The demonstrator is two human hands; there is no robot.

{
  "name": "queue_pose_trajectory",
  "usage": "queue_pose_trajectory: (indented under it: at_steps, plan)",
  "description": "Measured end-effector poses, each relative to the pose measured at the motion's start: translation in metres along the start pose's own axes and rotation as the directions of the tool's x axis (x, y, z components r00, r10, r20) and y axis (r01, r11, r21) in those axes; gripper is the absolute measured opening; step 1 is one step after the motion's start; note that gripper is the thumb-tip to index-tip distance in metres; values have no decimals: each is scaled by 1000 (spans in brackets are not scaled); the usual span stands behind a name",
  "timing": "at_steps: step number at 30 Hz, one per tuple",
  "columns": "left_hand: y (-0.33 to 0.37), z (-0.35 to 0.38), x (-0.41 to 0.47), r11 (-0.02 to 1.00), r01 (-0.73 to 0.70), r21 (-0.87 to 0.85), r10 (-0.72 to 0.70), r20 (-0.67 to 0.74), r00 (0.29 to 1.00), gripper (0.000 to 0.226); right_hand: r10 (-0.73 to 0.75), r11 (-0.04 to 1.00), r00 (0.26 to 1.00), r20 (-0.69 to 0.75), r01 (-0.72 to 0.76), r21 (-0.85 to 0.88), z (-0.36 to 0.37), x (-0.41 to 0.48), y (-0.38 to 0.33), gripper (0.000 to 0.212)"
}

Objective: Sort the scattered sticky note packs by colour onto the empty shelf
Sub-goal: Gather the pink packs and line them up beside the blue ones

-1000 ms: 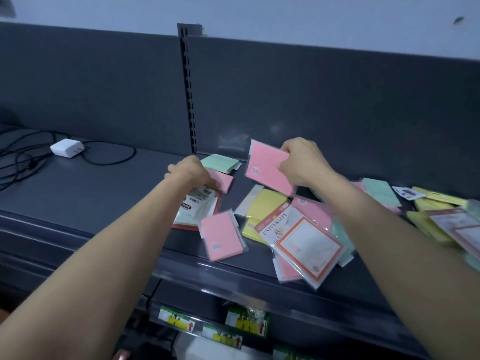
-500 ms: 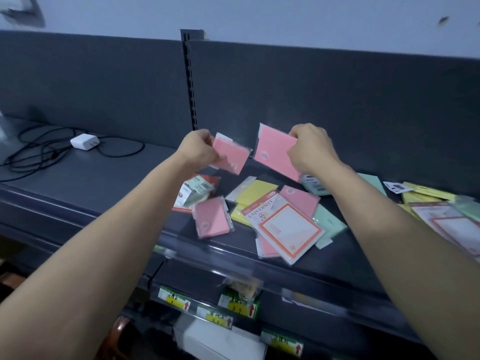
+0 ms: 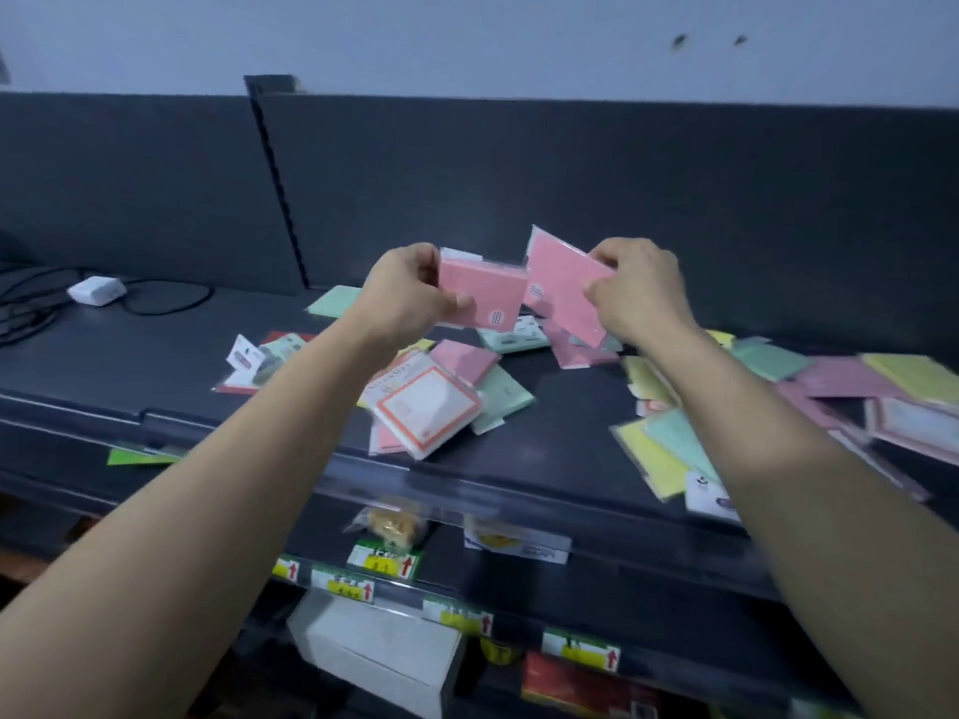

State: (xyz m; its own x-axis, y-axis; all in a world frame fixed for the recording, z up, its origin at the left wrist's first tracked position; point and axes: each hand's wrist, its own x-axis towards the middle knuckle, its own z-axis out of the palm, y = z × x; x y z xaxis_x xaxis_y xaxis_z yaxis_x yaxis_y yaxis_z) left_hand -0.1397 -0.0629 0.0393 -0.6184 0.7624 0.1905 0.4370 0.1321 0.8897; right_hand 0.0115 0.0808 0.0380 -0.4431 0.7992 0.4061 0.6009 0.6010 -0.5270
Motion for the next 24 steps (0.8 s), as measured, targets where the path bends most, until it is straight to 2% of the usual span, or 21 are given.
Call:
queue_pose_trajectory:
  at_steps: [3, 6, 9, 13, 15, 17, 21, 24]
  plan:
    - [24, 40, -8, 998, -50, -46, 55, 118, 991, 23, 101, 995, 992, -73, -102, -7, -37, -23, 34, 28]
    - [55, 86, -17, 986, -127, -104, 150, 259, 954, 24, 193, 978, 968, -158, -202, -43, -84, -54, 72, 25]
    - [85, 135, -36, 963, -201, -180, 259, 410, 875, 26, 309, 934, 917, -254, -343, -101, -133, -97, 104, 24]
    - [114, 198, -80, 925, -209, -317, 363, 577, 731, 34, 455, 821, 787, -417, -552, -147, -189, -176, 127, 32]
    - [128, 229, -113, 904, -203, -375, 413, 649, 639, 37, 503, 754, 710, -493, -639, -150, -215, -225, 133, 33]
    - [145, 257, -154, 877, -199, -437, 472, 710, 522, 30, 551, 671, 621, -557, -727, -146, -242, -279, 136, 32]
    - [182, 303, -254, 829, -146, -539, 559, 791, 250, 26, 611, 459, 376, -697, -885, -75, -299, -388, 130, 39]
    - [208, 329, -334, 809, -120, -576, 586, 808, 67, 28, 588, 334, 212, -781, -943, -4, -336, -464, 121, 44]
